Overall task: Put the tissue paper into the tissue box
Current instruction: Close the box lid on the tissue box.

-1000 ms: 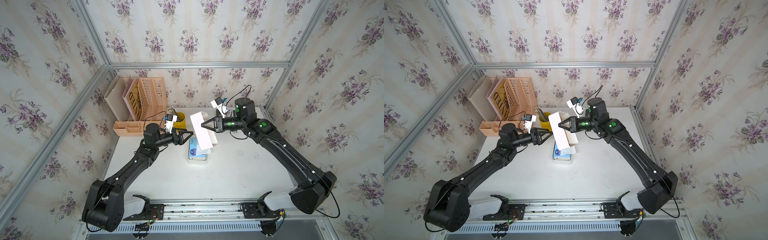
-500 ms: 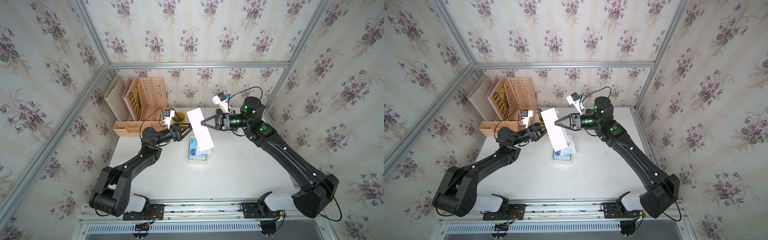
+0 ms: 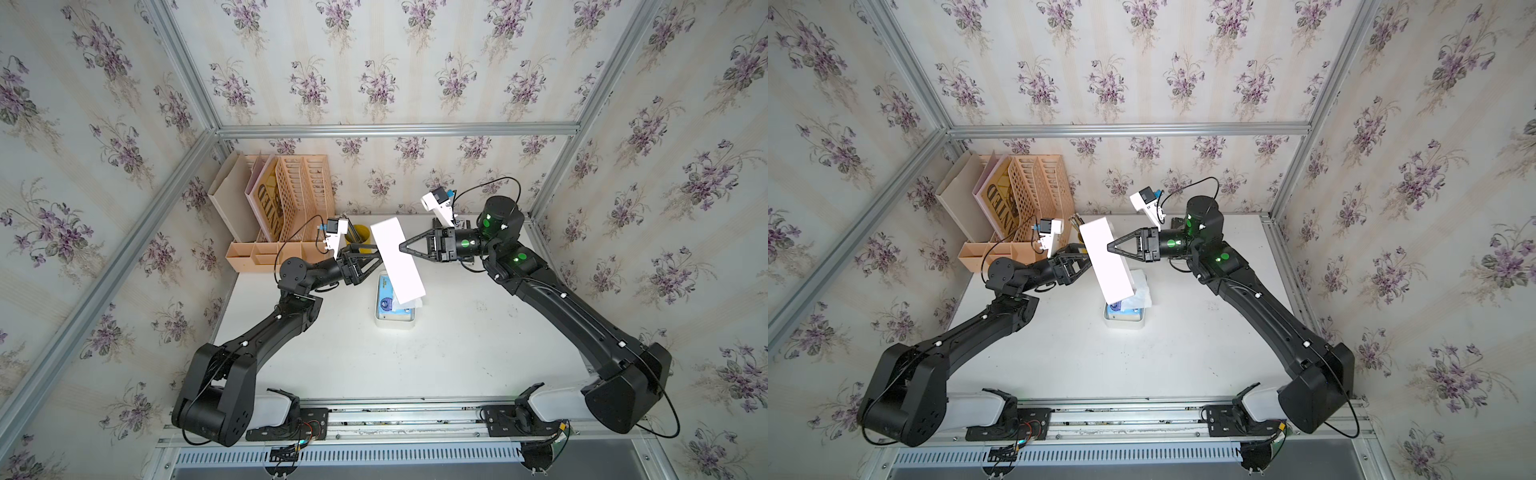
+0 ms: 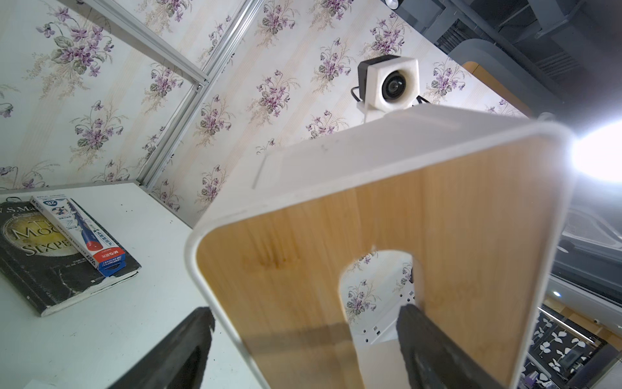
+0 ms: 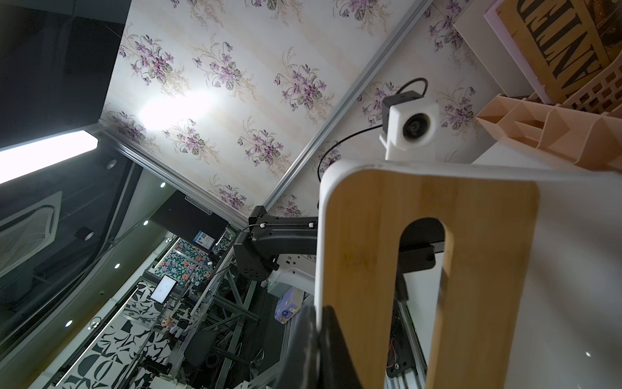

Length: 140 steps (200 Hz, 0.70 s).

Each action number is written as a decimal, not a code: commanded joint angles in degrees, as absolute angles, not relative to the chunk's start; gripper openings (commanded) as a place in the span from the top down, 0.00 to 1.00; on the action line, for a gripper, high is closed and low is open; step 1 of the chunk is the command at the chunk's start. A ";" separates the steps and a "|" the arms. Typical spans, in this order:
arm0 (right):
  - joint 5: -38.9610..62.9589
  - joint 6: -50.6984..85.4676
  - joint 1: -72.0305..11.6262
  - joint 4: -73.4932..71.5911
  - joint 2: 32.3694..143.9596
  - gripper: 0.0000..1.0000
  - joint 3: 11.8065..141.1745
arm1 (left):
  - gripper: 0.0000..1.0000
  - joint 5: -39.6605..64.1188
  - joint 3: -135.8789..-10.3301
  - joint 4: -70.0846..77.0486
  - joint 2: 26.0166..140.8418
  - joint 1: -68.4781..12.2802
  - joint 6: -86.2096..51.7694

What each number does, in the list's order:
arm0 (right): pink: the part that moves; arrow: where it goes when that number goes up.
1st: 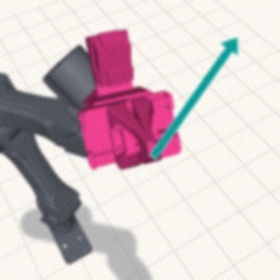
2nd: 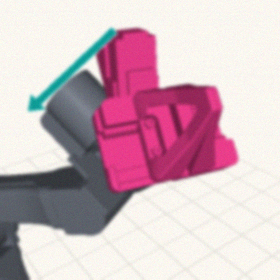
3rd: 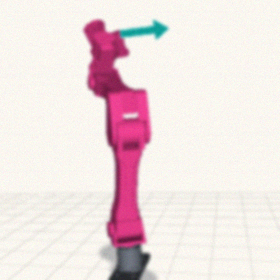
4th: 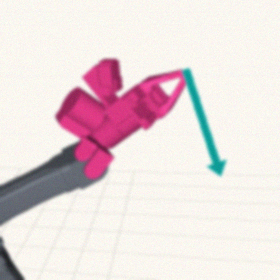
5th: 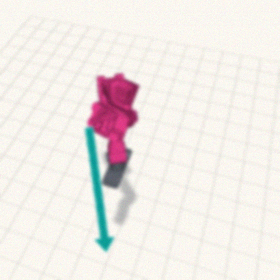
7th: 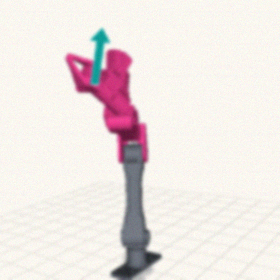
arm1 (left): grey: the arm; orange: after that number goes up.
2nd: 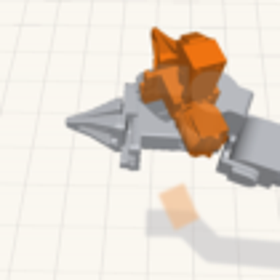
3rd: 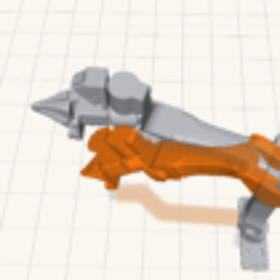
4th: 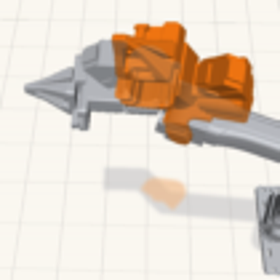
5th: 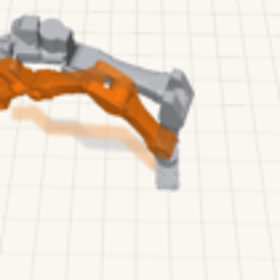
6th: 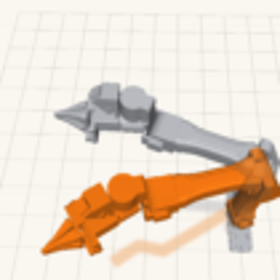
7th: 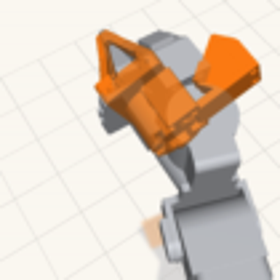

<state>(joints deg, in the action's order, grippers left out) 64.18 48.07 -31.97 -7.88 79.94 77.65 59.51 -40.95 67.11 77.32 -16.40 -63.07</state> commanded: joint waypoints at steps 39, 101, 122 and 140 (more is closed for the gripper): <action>63.90 48.86 -32.38 -12.91 79.21 1.00 76.77 | 0.14 59.28 -42.09 62.43 77.54 -17.53 -58.66; 62.95 48.06 -32.43 -14.52 78.22 1.00 75.65 | 0.25 59.33 -43.15 56.83 76.40 -18.81 -54.96; 61.93 46.40 -32.37 -13.33 77.63 1.00 75.97 | 0.25 59.30 -43.22 56.42 76.29 -18.98 -54.76; 61.26 45.24 -32.35 -11.87 77.43 1.00 76.50 | 0.28 59.42 -43.15 56.18 76.12 -18.98 -54.59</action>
